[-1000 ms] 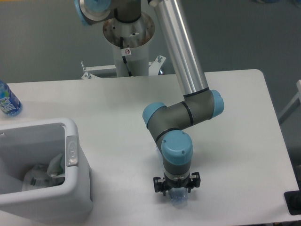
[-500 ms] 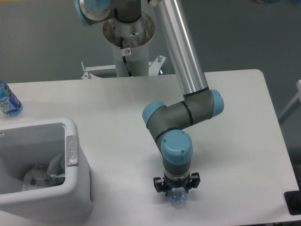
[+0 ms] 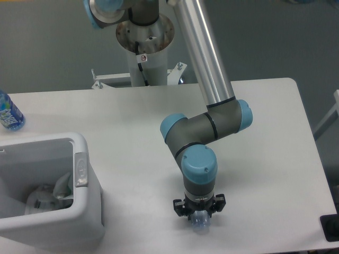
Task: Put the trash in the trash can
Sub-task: 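Close the gripper around the bottle's cap end, then lift the water bottle off the table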
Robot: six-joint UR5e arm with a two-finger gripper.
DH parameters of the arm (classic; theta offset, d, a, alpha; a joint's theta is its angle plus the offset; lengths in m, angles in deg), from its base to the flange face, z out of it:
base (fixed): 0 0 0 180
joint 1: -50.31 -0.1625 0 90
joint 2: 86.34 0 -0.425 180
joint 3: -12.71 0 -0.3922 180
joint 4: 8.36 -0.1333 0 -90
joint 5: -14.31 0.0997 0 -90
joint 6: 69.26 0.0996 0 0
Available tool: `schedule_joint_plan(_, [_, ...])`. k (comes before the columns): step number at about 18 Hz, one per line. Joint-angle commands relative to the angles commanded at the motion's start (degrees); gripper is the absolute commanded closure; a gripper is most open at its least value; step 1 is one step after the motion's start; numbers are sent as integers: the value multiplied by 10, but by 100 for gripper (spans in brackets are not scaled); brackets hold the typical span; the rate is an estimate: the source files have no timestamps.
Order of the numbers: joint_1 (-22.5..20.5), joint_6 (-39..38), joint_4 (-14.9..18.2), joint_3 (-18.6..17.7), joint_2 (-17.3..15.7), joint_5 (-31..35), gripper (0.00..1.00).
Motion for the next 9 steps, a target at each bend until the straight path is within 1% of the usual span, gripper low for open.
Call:
schedule_joint_plan(4, [0, 1, 0, 12, -4, -4, 37])
schedule_joint_plan(5, [-1, 2, 0, 12, -4, -4, 39])
schedule_joint_plan(9, [-1, 3, 0, 12, -8, -6, 40])
